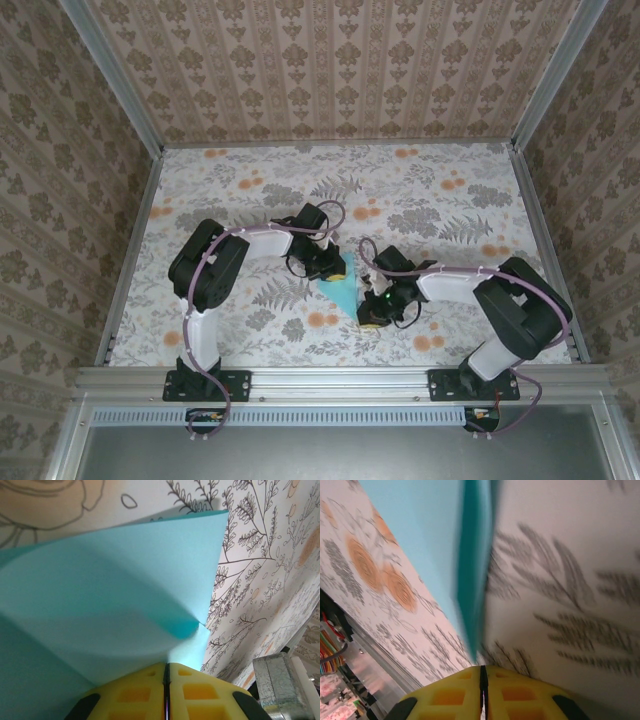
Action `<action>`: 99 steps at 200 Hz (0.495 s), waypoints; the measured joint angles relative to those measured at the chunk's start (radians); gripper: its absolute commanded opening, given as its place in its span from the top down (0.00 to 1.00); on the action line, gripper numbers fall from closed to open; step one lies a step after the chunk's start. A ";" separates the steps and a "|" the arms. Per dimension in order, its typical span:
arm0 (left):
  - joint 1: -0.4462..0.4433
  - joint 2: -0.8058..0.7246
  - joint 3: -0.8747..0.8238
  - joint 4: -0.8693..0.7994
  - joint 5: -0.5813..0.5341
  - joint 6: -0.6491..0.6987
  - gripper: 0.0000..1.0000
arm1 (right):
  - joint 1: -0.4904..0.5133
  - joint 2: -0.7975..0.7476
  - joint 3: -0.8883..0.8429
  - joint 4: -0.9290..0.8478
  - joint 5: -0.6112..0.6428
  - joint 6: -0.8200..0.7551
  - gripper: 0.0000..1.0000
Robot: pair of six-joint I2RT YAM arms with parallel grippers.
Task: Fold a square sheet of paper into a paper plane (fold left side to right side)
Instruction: Fourth fold the wing at the center of the table.
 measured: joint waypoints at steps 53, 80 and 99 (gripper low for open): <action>0.000 -0.001 0.000 0.000 -0.001 0.000 0.90 | -0.027 -0.128 0.044 -0.054 -0.008 0.008 0.93; 0.000 -0.001 0.000 0.000 -0.001 0.000 0.90 | -0.042 -0.077 0.098 -0.007 -0.004 0.020 0.94; 0.000 -0.001 0.000 0.000 -0.001 0.000 0.90 | -0.043 -0.005 0.127 0.030 0.013 0.032 0.95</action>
